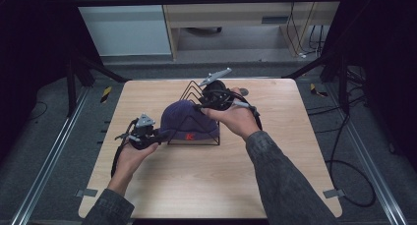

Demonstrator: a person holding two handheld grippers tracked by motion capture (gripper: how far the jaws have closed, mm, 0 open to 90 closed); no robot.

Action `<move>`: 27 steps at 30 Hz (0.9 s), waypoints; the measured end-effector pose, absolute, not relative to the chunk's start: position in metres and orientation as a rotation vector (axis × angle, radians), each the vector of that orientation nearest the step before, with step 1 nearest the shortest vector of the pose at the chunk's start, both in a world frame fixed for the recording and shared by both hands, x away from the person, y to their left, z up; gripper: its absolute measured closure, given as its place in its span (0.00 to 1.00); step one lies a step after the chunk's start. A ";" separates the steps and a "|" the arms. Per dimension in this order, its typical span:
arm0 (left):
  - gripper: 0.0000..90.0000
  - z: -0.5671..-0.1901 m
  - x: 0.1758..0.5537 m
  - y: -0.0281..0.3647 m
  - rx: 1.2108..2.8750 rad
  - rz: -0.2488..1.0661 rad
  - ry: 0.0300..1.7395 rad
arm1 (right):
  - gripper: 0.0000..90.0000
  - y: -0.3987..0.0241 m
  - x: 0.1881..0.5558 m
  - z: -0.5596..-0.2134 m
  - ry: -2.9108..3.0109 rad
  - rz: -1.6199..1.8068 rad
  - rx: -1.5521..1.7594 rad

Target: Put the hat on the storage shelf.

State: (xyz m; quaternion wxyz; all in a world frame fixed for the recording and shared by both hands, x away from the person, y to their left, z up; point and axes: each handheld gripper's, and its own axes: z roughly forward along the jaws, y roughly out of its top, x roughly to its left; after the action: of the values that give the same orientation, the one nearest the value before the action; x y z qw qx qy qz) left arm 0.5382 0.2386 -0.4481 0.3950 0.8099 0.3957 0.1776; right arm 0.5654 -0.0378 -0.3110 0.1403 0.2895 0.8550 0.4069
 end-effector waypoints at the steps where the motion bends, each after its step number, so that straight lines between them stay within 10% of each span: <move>1: 0.73 -0.449 0.538 0.239 2.055 0.448 1.005 | 0.67 -0.039 0.565 -0.311 2.467 1.176 0.838; 18: 0.50 -0.450 0.523 0.240 2.089 0.533 1.033 | 0.55 -0.061 0.556 -0.306 2.419 1.140 0.877; 27: 0.22 -0.451 0.512 0.238 2.104 0.519 1.077 | 0.41 -0.069 0.551 -0.306 2.392 1.106 0.871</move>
State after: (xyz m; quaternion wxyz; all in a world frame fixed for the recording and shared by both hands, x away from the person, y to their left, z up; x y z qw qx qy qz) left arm 0.5123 0.2384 -0.4507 0.3530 0.8134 0.4165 0.2006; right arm 0.5506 -0.0687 -0.3063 0.1822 0.3086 0.8474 0.3918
